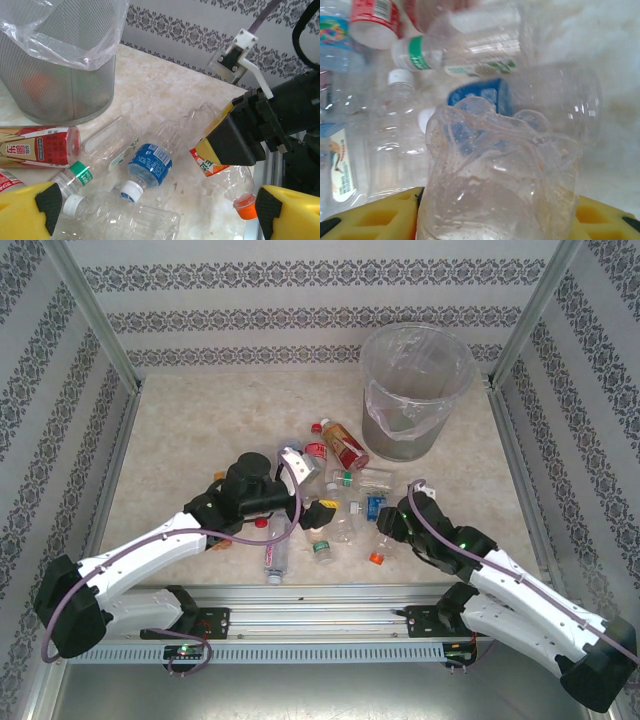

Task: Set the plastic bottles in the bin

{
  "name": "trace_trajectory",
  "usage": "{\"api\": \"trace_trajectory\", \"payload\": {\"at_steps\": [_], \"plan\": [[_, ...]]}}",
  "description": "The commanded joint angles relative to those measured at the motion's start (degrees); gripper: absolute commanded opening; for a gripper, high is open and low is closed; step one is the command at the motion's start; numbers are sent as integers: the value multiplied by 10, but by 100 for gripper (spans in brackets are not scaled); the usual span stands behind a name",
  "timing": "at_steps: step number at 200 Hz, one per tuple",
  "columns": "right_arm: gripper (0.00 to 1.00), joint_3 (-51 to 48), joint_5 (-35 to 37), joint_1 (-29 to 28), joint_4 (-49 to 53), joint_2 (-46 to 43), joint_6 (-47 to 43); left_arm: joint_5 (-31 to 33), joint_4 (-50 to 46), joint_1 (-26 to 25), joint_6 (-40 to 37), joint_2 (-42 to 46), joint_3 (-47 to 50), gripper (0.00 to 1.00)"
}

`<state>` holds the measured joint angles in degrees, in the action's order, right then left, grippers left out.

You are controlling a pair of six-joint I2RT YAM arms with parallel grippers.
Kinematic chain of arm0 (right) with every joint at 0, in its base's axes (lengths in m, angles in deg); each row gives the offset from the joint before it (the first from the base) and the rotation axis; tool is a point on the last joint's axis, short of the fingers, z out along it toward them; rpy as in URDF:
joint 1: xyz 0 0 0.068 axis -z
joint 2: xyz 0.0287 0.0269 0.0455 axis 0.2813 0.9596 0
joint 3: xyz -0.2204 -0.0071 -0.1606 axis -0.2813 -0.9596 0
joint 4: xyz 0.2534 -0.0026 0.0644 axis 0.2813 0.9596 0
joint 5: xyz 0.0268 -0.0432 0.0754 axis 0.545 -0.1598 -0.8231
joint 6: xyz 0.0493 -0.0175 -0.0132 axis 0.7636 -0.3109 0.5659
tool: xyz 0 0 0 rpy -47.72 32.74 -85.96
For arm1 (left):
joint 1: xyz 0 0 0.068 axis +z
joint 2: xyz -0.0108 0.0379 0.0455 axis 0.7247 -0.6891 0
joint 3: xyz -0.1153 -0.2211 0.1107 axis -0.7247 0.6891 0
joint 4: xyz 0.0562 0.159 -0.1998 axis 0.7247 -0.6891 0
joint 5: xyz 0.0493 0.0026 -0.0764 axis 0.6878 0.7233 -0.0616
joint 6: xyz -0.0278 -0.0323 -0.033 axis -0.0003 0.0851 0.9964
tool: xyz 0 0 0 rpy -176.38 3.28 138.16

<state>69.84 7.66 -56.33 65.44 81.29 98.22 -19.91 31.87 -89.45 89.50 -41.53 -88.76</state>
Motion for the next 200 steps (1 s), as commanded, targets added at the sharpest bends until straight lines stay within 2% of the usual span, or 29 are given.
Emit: {"api": "trace_trajectory", "payload": {"at_steps": [1, 61, 108, 149, 200], "plan": [[54, 52, 14, 9, 16, 2, -97, 0, 65, -1, 39, 19, 12, 100], [54, 210, 25, 31, 25, 63, -239, -17, 110, -1, 64, 39, 26, 100], [54, 347, 23, 73, 24, 140, -315, -12, 126, -1, 71, 51, 29, 100], [53, 476, 6, 123, 19, 221, -360, 5, 132, -1, 64, 63, 35, 100], [53, 622, -43, 200, 19, 325, -371, 21, 120, 0, 44, 66, 33, 100]]}}
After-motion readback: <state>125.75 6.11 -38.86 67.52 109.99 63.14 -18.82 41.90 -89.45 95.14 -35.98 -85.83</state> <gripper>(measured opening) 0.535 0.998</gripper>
